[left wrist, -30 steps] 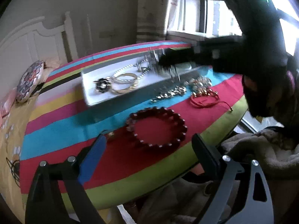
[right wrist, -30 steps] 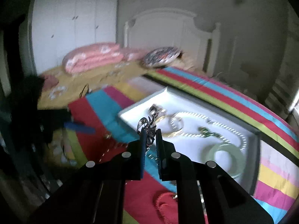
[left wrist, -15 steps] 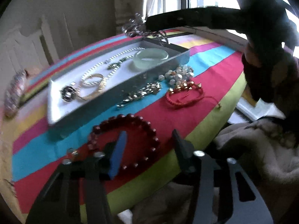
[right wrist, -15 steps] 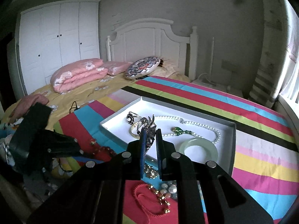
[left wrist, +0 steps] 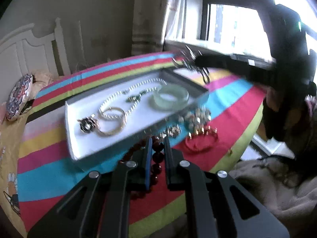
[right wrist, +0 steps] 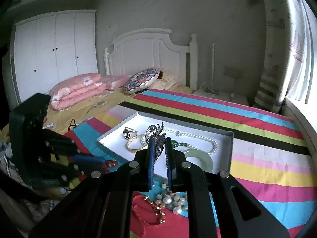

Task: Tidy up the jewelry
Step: 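Carry the silver ornament over the tray with the right tool while the left tool grasps the red bead bracelet, then lower the red bead bracelet and silver ornament into the tray and open both tools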

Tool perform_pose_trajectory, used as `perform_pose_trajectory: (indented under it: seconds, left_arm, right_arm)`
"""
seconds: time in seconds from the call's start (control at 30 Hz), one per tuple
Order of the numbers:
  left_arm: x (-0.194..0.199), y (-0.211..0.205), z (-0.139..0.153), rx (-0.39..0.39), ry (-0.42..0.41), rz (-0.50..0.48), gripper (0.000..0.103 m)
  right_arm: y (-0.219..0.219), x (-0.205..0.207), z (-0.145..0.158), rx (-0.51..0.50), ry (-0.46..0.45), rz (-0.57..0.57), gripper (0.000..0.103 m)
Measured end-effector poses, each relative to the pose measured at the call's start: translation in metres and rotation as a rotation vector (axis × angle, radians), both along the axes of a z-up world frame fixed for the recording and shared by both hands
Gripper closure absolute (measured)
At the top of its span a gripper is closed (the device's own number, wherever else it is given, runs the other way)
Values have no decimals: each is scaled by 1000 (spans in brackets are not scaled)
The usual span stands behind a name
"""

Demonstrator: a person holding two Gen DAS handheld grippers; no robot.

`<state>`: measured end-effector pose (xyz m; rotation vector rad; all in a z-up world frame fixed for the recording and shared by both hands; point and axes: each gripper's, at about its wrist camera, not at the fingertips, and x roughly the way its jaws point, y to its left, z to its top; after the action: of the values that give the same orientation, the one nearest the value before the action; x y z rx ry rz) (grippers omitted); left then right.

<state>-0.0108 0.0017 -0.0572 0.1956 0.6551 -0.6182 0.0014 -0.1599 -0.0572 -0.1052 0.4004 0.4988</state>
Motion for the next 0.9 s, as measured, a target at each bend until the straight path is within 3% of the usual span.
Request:
perform_pose_trajectory:
  seconds: [0.1,0.33,0.67,0.9]
  left_arm:
    - [3,9,12,-49,-1,8,92]
    - [1,10,34,-74,-47,17,92]
    - [5,4,59,-76,-100,21,92]
    - [28,13,73,-83,-108,51,92]
  right_arm:
    - [-2,-1,1,2,-4,-6,92]
    - [-5,-4,0,0,-5,-15,92]
    - [-9,-8,3,-3,-25,-25,92]
    - [-3,-1,-1,-14,1,-29,92]
